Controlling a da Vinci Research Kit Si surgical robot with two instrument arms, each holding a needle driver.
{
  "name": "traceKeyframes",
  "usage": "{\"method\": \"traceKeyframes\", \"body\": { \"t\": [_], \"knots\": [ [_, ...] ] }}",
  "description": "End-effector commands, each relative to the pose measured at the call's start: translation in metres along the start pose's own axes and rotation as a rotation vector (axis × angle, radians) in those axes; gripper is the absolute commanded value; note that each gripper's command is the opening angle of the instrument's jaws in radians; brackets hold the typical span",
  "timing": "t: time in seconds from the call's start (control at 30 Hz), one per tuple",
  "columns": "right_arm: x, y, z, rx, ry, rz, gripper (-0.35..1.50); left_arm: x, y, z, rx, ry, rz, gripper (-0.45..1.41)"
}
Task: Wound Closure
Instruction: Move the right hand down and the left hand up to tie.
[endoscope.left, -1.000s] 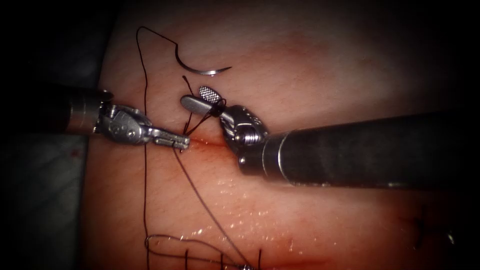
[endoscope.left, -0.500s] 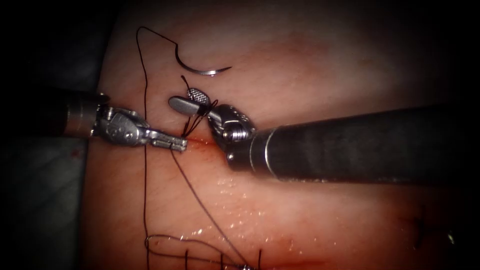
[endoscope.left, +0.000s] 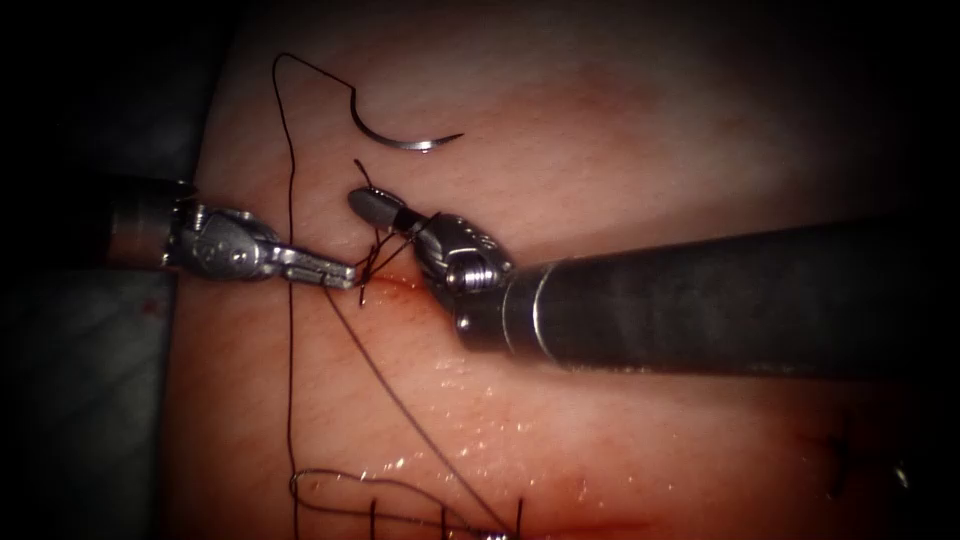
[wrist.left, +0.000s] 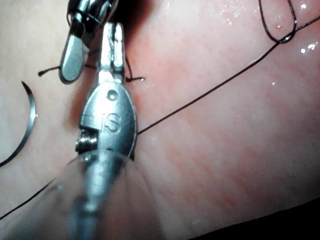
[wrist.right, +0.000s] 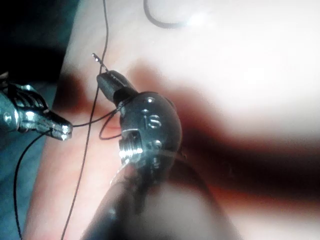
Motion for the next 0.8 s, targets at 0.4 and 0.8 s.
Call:
{"method": "traceKeyframes", "body": {
  "t": [0.4,0.8],
  "knots": [
    [-0.0023,-0.0001,-0.0007,0.002,0.005,-0.073,-0.35,-0.0036,-0.0069,-0.0021,0.19,-0.138,-0.083,-0.45],
    [-0.0042,-0.001,-0.002,0.002,-0.002,-0.092,-0.35,-0.0111,-0.0143,-0.0033,0.319,-0.283,-0.086,-0.45]
  ]
}}
